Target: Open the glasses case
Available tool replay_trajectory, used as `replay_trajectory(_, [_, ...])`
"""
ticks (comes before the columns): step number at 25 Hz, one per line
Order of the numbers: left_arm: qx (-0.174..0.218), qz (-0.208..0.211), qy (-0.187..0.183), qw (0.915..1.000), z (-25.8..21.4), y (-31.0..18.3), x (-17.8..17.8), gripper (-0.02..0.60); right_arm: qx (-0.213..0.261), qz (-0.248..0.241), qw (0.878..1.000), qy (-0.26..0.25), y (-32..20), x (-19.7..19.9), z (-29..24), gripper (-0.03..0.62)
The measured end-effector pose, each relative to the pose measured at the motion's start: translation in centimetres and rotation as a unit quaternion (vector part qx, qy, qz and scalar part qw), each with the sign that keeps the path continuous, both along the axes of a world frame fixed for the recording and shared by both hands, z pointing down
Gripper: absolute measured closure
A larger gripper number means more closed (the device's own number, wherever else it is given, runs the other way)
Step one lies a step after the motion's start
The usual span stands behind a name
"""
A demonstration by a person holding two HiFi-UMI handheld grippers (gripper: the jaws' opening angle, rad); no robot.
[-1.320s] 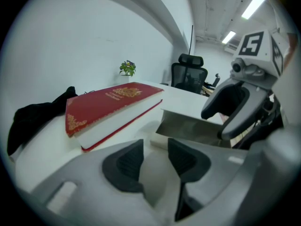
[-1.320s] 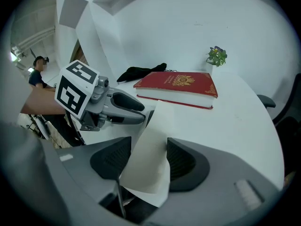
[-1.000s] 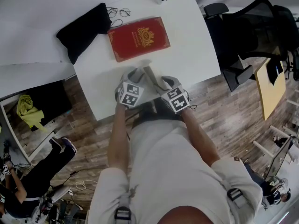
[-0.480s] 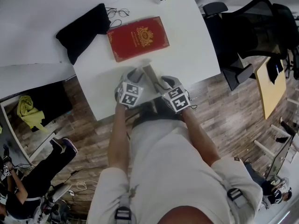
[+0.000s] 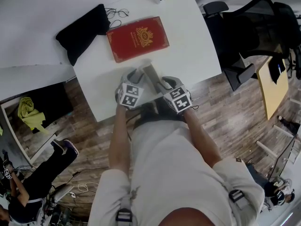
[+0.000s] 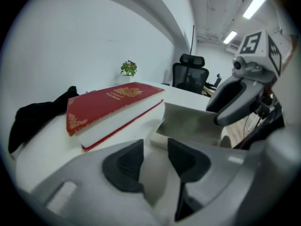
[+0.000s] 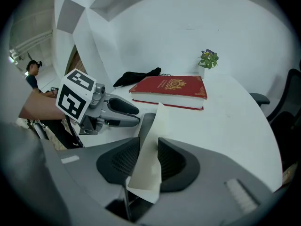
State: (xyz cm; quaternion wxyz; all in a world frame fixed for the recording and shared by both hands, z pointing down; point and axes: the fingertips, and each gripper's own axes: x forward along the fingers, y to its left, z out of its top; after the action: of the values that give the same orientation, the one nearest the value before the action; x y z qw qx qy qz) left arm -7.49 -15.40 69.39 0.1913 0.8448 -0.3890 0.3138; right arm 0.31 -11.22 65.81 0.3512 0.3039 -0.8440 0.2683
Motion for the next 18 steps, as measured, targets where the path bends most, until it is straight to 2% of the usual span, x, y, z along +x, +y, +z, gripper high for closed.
replay_trajectory(18, [-0.002,0.002,0.001,1.0,0.0,0.0,0.1,0.422,-0.002,0.027,1.0,0.007,-0.7,1.4,0.1,0.517])
